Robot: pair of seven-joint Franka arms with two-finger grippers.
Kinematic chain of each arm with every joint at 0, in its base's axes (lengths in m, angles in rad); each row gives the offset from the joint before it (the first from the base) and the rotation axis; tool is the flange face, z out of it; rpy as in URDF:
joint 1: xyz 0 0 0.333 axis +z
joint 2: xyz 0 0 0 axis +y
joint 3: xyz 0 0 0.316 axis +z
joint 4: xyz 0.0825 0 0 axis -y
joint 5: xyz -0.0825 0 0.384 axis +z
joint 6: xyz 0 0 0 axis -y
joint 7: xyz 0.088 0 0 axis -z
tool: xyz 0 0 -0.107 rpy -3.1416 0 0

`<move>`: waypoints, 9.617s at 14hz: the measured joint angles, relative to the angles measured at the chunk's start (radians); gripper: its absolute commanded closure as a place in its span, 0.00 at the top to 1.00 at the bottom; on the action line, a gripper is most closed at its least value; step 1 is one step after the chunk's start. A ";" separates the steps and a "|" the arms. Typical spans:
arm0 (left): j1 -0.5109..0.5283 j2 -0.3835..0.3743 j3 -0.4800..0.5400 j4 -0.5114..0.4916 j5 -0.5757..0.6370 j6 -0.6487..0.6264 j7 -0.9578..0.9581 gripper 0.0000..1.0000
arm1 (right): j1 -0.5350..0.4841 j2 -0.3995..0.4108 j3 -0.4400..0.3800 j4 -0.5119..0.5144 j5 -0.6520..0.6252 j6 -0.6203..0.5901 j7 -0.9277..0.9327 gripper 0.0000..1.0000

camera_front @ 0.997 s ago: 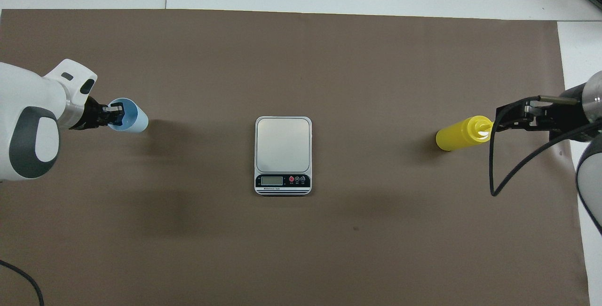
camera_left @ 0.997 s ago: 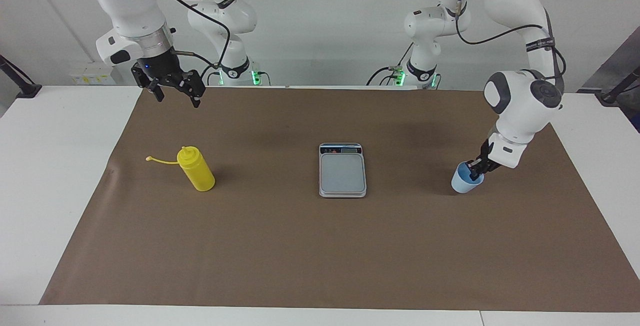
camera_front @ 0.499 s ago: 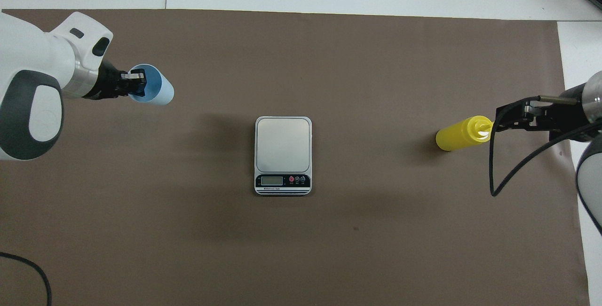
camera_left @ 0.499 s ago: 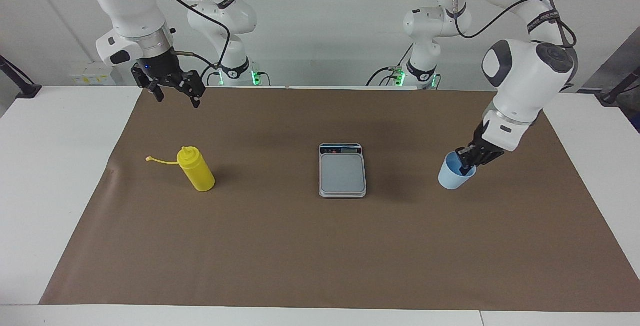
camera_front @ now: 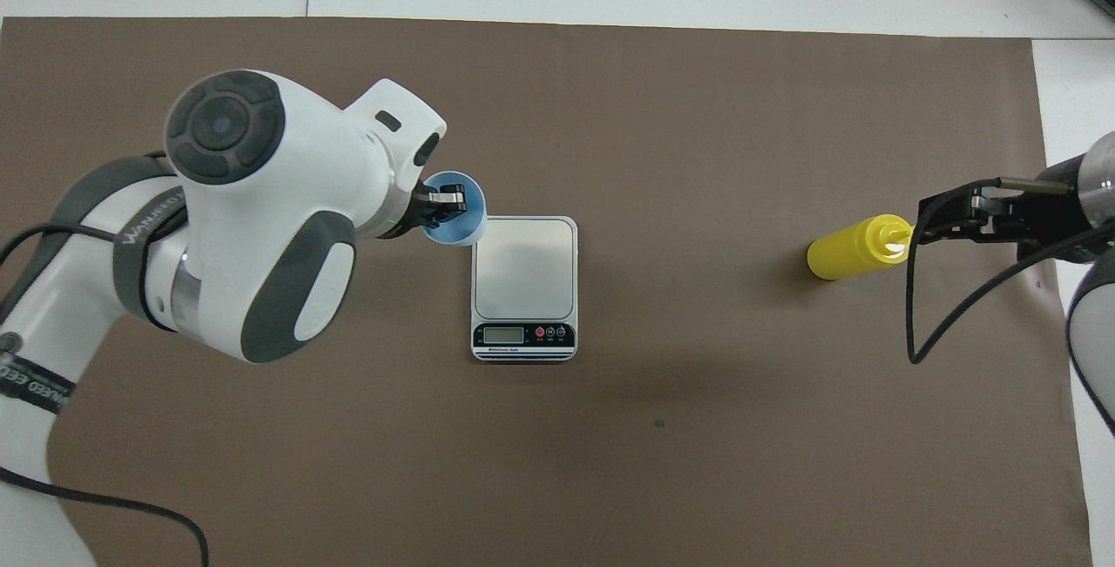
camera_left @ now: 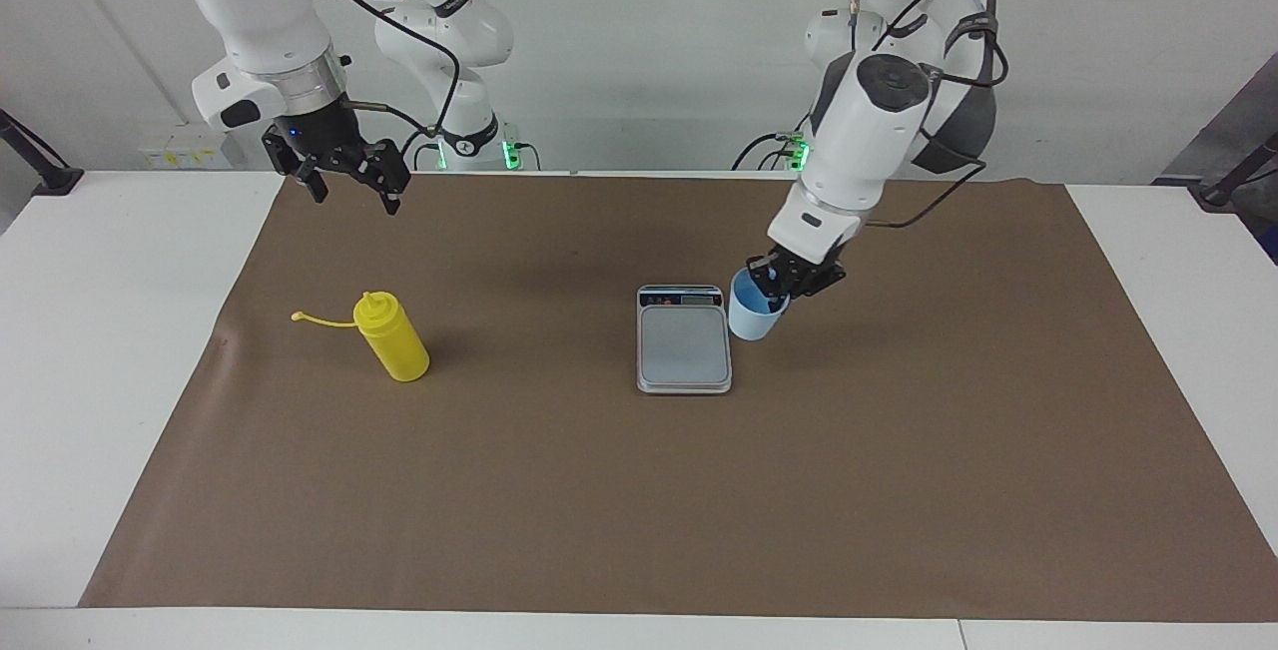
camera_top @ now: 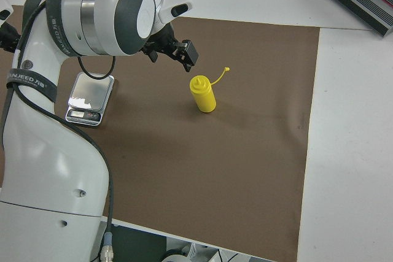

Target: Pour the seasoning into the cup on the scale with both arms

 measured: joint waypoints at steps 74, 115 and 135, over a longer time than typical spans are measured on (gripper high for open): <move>0.362 -0.227 0.054 0.084 0.094 -0.426 0.619 1.00 | 0.000 0.000 0.000 0.000 0.000 0.001 0.000 1.00; 0.370 -0.238 0.061 0.087 0.025 -0.427 0.586 1.00 | -0.395 0.579 -0.013 0.206 0.528 -0.031 0.641 1.00; 0.370 -0.238 0.061 0.087 0.025 -0.427 0.586 1.00 | -0.369 0.514 -0.006 -0.076 0.767 0.043 0.646 0.00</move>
